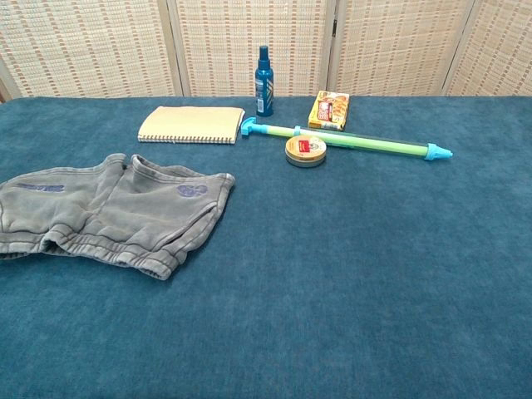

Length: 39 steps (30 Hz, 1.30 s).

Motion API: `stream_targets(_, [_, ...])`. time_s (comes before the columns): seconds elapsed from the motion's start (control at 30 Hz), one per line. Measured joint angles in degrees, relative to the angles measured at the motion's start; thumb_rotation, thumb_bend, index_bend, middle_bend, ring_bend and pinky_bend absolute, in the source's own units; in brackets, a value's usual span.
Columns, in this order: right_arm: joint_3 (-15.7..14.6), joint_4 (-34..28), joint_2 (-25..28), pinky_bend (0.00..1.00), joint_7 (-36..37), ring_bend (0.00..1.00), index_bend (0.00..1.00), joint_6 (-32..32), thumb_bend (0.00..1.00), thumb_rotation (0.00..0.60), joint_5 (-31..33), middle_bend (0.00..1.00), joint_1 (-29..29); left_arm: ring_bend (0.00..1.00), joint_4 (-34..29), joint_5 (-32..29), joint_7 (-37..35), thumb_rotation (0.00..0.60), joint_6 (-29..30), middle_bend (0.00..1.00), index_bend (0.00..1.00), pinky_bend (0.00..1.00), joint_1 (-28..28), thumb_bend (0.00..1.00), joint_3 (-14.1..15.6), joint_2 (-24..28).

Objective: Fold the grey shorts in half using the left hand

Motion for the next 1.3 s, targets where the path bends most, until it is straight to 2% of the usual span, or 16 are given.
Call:
stream_targets(0.43, [0.56,-0.75,0.68,0.18,-0.92,0.14,0.20,0.73,0.35,0.600,-0.50,0.27,0.30,0.16,3.98,1.68,-1.96,0.600,-1.71,0.23,0.22,0.34,-1.93,0.26,-0.07,-0.54])
stream_targets(0.7, [1.12,-1.95,2.48,0.18,-1.73,0.14,0.20,2.51,0.36,0.600,-1.15,0.27,-0.04,0.17,11.52,3.67,-5.22,0.600,-5.05,0.23,0.24,0.34,-5.16,0.26,-0.12,-1.84])
stream_targets(0.9, [1.29,-2.99,3.37,0.18,-2.40,0.14,0.20,3.27,0.35,0.600,-1.74,0.27,-0.18,0.26,19.32,5.43,-7.97,0.600,-7.57,0.29,0.27,0.35,-8.01,0.26,0.16,-4.33])
stream_targets(1.0, [1.30,-3.40,3.65,0.18,-2.72,0.14,0.20,3.38,0.35,0.600,-1.94,0.27,-0.19,0.33,23.83,6.35,-8.92,0.600,-8.52,0.35,0.27,0.40,-9.45,0.26,0.33,-6.22])
stream_targets(1.17, [1.32,-4.10,4.14,0.18,-3.28,0.14,0.20,3.61,0.35,0.600,-2.06,0.27,-0.31,0.45,31.72,7.82,-10.16,0.600,-10.41,0.47,0.28,0.62,-11.89,0.25,1.01,-9.40])
stream_targets(1.3, [1.30,-4.66,4.35,0.18,-3.83,0.14,0.20,3.55,0.36,0.600,-1.97,0.27,-0.38,0.51,37.79,9.03,-12.32,0.600,-11.42,0.54,0.29,0.72,-13.32,0.24,1.94,-11.61])
